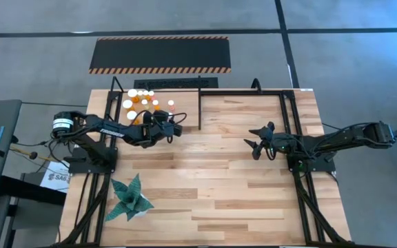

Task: Pick and place medicine bottles onto shelf by color
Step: Put the pink pill bottle aligned with the other pink pill bottle on the shelf, then adjust the pink pill bottle on the shelf

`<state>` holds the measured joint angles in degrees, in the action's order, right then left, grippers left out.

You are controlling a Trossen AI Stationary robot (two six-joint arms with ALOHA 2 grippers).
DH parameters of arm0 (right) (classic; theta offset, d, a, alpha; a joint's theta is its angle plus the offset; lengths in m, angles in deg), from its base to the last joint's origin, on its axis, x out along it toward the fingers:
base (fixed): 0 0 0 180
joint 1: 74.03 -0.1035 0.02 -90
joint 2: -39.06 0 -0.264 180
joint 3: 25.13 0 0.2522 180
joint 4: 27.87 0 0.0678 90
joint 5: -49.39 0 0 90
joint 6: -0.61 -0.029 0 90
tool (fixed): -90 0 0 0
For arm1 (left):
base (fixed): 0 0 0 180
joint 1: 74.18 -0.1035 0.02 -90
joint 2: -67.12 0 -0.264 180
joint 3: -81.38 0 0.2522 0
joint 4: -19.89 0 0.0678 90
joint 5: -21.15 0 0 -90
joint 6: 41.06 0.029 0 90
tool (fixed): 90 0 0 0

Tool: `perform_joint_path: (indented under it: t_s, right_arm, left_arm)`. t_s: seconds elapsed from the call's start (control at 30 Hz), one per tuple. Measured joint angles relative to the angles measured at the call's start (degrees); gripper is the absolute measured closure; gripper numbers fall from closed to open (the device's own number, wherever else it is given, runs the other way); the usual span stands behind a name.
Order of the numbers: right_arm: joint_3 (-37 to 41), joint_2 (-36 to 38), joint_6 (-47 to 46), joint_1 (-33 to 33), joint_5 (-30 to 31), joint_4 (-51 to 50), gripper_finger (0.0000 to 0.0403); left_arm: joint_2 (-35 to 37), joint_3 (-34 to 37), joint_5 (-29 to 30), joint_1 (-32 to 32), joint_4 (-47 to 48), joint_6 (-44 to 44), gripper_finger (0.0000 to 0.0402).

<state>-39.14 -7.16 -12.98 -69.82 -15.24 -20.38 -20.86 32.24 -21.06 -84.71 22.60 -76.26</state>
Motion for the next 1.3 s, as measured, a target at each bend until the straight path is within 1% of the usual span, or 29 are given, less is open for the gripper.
perform_joint_path:
  t_s: [0.17,0.37,0.47,0.6,0.77,1.03,1.1,1.17,1.23,1.3]
  right_arm:
    - [0.0,0.0,0.0,0.0,0.0,0.0,0.0132]
    - [0.0,0.0,0.0,0.02,0.0,0.0,0.0132]
    - [0.0,0.0,0.0,0.02,0.0,0.0,0.0132]
    - [0.0,0.0,0.0,0.0,0.0,0.0,0.0132]
    - [0.0,0.01,0.0,0.01,0.0,0.01,0.0132]
    - [0.0,0.0,0.0,0.01,0.0,-0.14,0.0132]
    - [0.0,0.01,0.0,0.02,0.0,-0.15,0.0132]
    - [0.0,0.0,0.0,0.02,0.0,-0.26,0.0132]
    - [0.0,0.02,0.0,0.02,0.0,-0.22,0.0132]
    - [0.0,0.0,0.0,0.0,0.0,-0.36,0.0132]
  left_arm:
    - [0.0,0.0,0.0,0.0,0.0,0.0,0.0267]
    - [0.0,0.02,0.0,-0.02,-0.17,0.0,0.0243]
    - [0.0,0.02,0.0,-0.02,-1.14,0.04,0.0228]
    - [0.38,0.02,-0.12,0.37,-3.61,2.45,0.0214]
    - [4.31,-0.17,-0.94,0.39,-3.31,5.74,0.0211]
    - [14.6,-0.24,-2.95,0.04,-3.08,15.12,0.021]
    - [17.39,-0.24,-4.19,-0.91,-1.87,17.27,0.021]
    - [19.84,-0.67,-7.25,-2.81,0.17,18.69,0.021]
    - [21.6,-2.4,-11.59,-5.71,5.74,18.73,0.021]
    - [21.75,-5.82,-16.57,-9.4,12.03,17.78,0.021]
